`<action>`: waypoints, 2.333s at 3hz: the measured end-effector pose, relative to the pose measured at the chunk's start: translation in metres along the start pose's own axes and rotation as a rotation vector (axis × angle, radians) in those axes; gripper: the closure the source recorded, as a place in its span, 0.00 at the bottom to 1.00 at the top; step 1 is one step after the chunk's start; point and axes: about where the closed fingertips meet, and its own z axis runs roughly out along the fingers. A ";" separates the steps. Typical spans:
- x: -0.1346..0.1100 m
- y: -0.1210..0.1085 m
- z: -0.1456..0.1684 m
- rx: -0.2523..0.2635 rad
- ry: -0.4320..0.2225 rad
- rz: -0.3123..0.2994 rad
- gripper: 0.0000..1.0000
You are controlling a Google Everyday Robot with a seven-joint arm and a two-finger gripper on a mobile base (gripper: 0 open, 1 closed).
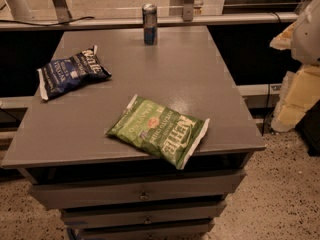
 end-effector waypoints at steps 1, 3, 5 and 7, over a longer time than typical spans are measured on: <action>0.000 0.000 0.000 0.000 0.000 0.000 0.00; -0.012 -0.019 0.023 0.022 -0.096 0.040 0.00; -0.069 -0.122 0.083 0.146 -0.336 0.159 0.00; -0.143 -0.178 0.111 0.218 -0.583 0.349 0.00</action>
Offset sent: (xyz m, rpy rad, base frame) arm 0.0045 0.0027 -0.0066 0.0388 -0.0124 0.0080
